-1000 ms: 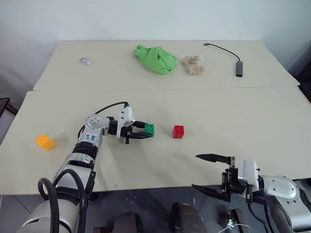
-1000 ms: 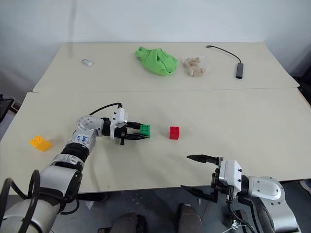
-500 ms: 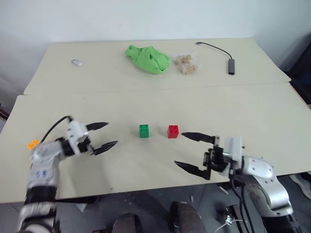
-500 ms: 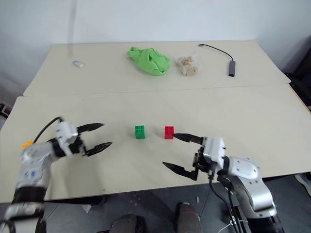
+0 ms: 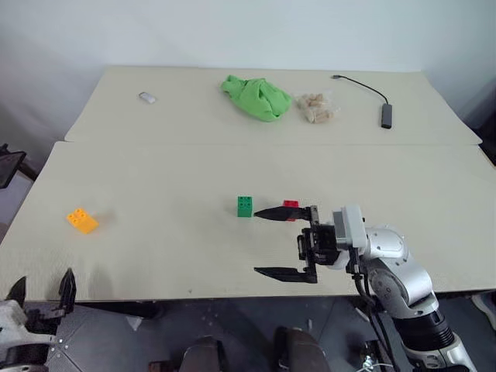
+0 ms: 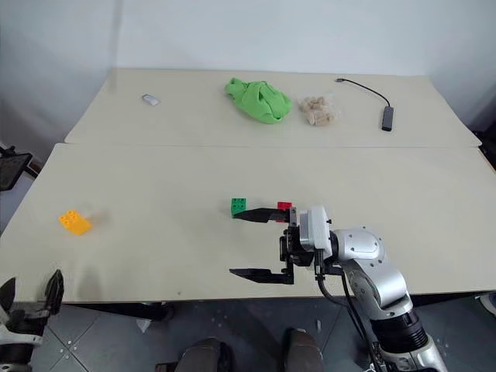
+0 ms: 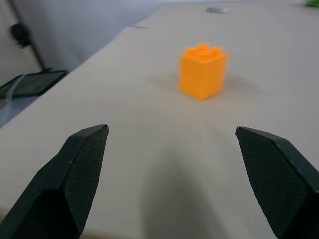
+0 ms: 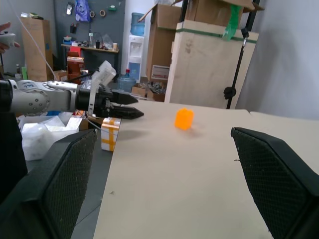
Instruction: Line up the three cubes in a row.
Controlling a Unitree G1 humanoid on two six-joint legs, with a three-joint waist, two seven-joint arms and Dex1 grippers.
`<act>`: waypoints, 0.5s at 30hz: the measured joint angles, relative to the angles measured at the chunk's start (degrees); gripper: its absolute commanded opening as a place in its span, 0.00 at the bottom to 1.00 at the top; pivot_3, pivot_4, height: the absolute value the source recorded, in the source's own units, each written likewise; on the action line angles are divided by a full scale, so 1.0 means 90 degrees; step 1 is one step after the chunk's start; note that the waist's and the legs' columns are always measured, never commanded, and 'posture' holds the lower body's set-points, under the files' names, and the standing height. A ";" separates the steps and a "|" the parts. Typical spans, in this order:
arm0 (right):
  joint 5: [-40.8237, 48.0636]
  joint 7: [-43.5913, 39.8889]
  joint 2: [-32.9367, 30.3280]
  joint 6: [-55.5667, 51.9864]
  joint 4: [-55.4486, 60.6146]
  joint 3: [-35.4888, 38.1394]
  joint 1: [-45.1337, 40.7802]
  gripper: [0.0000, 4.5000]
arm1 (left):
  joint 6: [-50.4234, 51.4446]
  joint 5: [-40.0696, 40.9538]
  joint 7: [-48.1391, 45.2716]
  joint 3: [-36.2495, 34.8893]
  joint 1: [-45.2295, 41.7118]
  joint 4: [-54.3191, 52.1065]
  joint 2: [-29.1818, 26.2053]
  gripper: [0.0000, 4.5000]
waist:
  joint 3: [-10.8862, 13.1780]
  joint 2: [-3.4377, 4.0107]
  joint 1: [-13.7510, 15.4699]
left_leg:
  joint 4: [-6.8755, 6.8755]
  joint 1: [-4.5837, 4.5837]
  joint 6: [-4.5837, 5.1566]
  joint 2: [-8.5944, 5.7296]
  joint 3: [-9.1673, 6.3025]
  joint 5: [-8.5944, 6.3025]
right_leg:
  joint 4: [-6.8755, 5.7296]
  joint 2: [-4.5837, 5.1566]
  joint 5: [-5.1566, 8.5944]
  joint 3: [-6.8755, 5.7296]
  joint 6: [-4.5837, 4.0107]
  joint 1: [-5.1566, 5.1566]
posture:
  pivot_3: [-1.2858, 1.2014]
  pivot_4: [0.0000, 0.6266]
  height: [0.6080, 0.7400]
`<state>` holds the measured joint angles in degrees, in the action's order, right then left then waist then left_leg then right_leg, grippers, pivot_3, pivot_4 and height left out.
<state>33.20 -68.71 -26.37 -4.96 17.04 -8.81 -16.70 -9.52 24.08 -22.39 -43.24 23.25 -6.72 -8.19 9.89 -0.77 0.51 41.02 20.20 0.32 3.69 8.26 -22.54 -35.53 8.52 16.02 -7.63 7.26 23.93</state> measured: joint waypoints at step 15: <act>-0.0008 -0.0524 -0.0036 -0.0040 -0.0279 -0.0029 -0.0107 1.00 | 0.1216 -0.0925 0.2766 0.1269 -0.2258 -0.0268 0.0399 0.96 | -0.0007 -0.0002 -0.0094 | -0.0004 -0.0002 -0.0003 0.0000 0.0019 -0.0006 | 0.0000 -0.0003 -0.0009 -0.0014 0.0014 0.0000 | 0.52 0.24 1.00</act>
<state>33.13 -73.42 -26.69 -5.31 14.53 -9.08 -17.66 1.43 15.75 2.51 -31.82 2.93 -9.13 -4.60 9.83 -0.79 -0.34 40.99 20.18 0.29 3.69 8.44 -22.59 -35.53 8.50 15.94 -7.76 7.39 23.93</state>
